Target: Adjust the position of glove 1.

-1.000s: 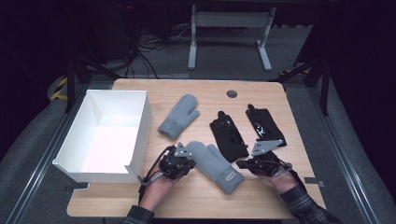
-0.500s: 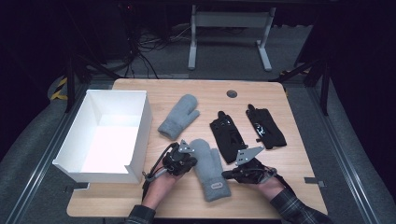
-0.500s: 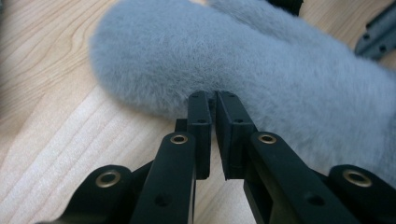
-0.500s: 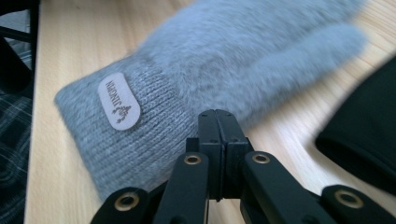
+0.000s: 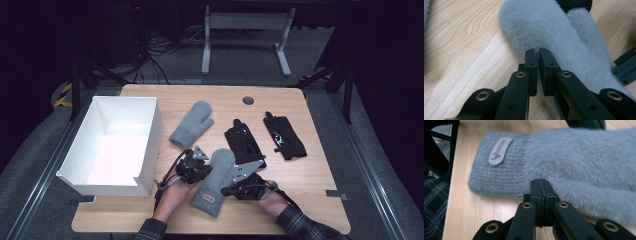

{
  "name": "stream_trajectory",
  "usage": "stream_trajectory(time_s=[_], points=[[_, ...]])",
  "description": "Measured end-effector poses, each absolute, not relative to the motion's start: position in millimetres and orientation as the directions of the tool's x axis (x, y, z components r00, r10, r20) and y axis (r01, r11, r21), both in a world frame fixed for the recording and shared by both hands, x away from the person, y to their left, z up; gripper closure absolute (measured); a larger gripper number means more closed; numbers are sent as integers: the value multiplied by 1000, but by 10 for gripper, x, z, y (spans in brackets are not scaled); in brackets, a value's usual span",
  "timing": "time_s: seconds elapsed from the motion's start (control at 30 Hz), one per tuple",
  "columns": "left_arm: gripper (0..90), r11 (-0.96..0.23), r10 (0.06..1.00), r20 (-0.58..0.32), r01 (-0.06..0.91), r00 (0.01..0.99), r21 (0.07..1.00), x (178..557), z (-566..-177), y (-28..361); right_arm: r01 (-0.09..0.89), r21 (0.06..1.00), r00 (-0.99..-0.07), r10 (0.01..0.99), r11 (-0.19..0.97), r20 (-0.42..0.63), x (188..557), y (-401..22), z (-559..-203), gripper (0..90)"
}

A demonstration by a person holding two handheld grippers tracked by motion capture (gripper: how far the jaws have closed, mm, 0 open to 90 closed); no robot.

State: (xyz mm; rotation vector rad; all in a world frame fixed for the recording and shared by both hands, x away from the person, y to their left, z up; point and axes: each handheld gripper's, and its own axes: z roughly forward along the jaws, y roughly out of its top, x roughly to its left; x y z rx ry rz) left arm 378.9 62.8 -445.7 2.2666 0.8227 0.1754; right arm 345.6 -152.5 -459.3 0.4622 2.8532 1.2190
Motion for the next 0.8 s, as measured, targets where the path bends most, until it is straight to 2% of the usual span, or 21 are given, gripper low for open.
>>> stream_trajectory(time_s=[0.27, 0.4, 0.43, 0.47, 0.53, 0.6, 0.8], points=[[845, -545, 610, -97, 505, 786, 670, 3794, -4422, 654, 249, 716, -962, 251, 652, 106, 3445, -1433, -4602, 892], [737, -531, 620, -85, 497, 780, 687, 3815, -4354, 694, 273, 724, -953, 281, 633, 114, 3436, -1588, -4537, 789], [690, -531, 620, -85, 497, 780, 687, 3815, -4354, 694, 273, 724, -953, 281, 633, 114, 3436, -1588, -4537, 789], [690, -536, 620, -79, 495, 781, 684, 3820, -4341, 697, 280, 725, -949, 298, 629, 108, 3430, -1661, -4520, 743], [635, -539, 626, -65, 491, 777, 684, 3831, -4324, 692, 287, 724, -943, 319, 627, 97, 3430, -1739, -4511, 695], [537, -540, 631, -56, 491, 773, 684, 3849, -4310, 690, 310, 726, -929, 359, 614, 93, 3441, -1906, -4495, 617], [411, -544, 634, -53, 493, 772, 679, 3972, -4256, 666, 328, 742, -897, 440, 585, 49, 3464, -2252, -4459, 471]])
